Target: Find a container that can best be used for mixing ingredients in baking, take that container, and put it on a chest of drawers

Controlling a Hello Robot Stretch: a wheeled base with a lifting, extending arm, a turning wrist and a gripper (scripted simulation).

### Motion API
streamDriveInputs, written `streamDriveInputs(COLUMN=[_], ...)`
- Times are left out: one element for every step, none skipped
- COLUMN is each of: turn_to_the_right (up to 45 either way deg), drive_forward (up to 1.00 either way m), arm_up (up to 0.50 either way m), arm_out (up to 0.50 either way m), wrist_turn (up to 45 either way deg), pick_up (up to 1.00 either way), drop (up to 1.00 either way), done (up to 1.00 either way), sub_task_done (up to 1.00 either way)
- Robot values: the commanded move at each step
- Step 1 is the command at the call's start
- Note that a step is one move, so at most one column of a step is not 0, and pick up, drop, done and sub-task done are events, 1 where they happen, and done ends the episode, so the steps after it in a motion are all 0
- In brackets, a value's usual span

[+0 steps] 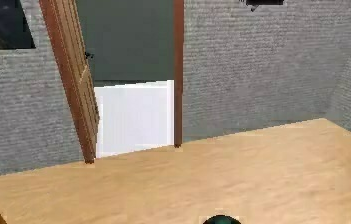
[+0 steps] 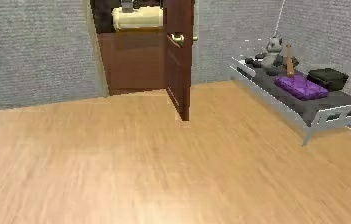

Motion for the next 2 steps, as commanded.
streamDriveInputs(turn_to_the_right=[-45.0, -45.0], drive_forward=[0.0, 0.0], arm_up=[0.0, 0.0], arm_out=[0.0, 0.0], wrist_turn=[0.0, 0.0], pick_up=[0.0, 0.0], drop=[0.0, 0.0], done=[0.0, 0.0], sub_task_done=[0.0, 0.0])
